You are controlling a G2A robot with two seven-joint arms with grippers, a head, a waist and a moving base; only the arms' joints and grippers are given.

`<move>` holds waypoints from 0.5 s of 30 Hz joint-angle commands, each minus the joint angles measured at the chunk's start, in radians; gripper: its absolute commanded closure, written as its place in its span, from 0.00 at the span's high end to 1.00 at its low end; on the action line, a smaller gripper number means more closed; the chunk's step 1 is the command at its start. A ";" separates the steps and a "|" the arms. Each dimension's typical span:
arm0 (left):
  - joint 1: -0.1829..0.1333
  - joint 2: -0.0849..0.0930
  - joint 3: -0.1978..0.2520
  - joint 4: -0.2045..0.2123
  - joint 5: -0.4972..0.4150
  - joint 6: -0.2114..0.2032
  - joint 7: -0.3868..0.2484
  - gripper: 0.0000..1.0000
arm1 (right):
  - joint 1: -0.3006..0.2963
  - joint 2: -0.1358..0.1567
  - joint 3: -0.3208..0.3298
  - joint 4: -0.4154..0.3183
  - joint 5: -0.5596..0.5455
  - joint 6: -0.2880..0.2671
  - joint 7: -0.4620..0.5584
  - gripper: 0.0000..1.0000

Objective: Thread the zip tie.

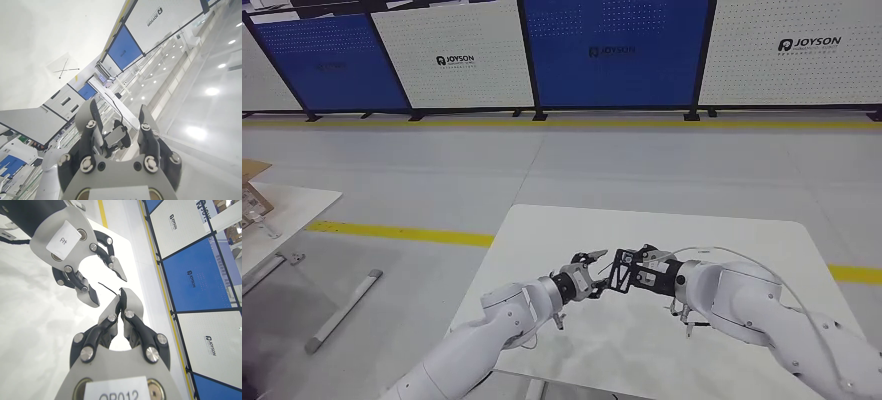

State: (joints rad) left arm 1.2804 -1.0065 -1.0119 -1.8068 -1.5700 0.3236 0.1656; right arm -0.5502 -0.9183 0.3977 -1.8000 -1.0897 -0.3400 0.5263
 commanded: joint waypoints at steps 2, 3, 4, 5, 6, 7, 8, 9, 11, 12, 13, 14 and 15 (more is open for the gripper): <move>0.010 -0.012 -0.011 0.002 0.000 0.016 0.000 0.22 | 0.000 0.000 0.000 0.000 0.000 0.000 0.000 0.00; 0.011 -0.015 -0.011 0.002 0.000 0.016 0.001 0.22 | 0.000 0.000 0.000 0.000 0.000 0.000 0.000 0.00; 0.011 -0.018 -0.012 0.003 0.000 0.016 0.003 0.21 | 0.000 0.000 0.000 0.000 0.000 0.000 0.000 0.00; 0.011 -0.020 -0.012 0.004 0.000 0.016 0.006 0.22 | 0.000 0.000 0.000 0.000 0.000 0.000 0.000 0.00; 0.010 -0.023 -0.012 0.006 0.000 0.016 0.007 0.24 | 0.000 0.000 0.000 0.000 0.000 0.000 0.000 0.00; 0.009 -0.026 -0.013 0.008 0.000 0.016 0.008 0.24 | 0.000 0.000 0.000 0.000 0.000 0.000 0.000 0.00; 0.008 -0.028 -0.014 0.010 0.000 0.016 0.010 0.26 | 0.000 0.000 0.000 0.000 0.000 0.000 0.000 0.00; 0.007 -0.030 -0.014 0.011 0.000 0.016 0.013 0.27 | 0.000 0.000 0.000 0.000 0.000 0.000 0.000 0.00; 0.005 -0.034 -0.013 0.013 0.000 0.016 0.017 0.27 | 0.000 0.000 0.000 0.000 0.000 0.000 0.000 0.00; 0.005 -0.035 -0.013 0.014 0.000 0.016 0.019 0.25 | 0.000 0.000 0.000 0.000 0.000 0.000 0.000 0.00; 0.004 -0.037 -0.013 0.014 0.000 0.016 0.020 0.22 | 0.000 0.000 0.000 0.000 0.000 0.000 0.000 0.00; 0.005 -0.038 -0.014 0.014 0.000 0.016 0.021 0.19 | 0.000 0.000 0.000 0.000 0.000 0.000 0.000 0.00; 0.005 -0.039 -0.016 0.013 0.000 0.016 0.021 0.18 | 0.000 0.000 0.000 0.000 0.000 0.000 0.000 0.00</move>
State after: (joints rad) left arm 1.2850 -1.0447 -1.0261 -1.7929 -1.5700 0.3400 0.1866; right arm -0.5502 -0.9183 0.3977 -1.8000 -1.0897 -0.3400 0.5263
